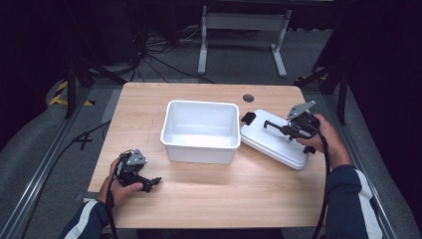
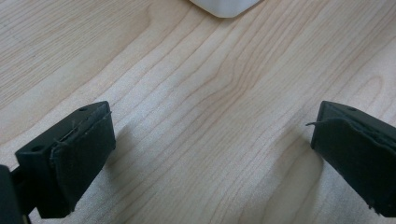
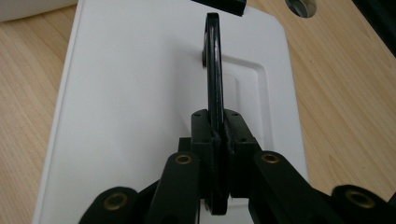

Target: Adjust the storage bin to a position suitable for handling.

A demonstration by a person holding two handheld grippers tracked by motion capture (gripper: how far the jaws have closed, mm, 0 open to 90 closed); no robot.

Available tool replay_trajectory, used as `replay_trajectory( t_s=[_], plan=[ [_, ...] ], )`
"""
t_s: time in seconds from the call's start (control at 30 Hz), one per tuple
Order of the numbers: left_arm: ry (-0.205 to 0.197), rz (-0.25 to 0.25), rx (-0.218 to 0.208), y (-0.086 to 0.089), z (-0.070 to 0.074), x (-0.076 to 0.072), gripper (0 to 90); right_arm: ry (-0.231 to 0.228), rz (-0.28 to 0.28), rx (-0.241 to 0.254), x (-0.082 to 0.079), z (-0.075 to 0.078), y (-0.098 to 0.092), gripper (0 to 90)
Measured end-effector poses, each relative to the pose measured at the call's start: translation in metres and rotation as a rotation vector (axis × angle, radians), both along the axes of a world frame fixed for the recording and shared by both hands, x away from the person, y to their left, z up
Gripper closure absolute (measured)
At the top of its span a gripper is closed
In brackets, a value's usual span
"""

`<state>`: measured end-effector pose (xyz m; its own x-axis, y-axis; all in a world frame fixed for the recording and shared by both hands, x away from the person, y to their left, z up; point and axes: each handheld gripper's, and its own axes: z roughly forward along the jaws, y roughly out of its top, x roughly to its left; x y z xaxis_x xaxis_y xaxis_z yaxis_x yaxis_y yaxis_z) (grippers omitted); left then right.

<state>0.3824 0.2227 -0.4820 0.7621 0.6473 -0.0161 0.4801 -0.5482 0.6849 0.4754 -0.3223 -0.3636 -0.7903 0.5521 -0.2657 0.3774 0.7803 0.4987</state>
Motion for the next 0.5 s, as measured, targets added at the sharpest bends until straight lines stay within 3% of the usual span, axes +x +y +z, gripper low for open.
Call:
replay_trajectory(
  t_s=[0.5],
  plan=[
    [0.000,0.000,0.000,0.000,0.000,0.000,0.2,0.025,-0.021,0.004,0.003,-0.017,-0.004,84.8]
  ],
)
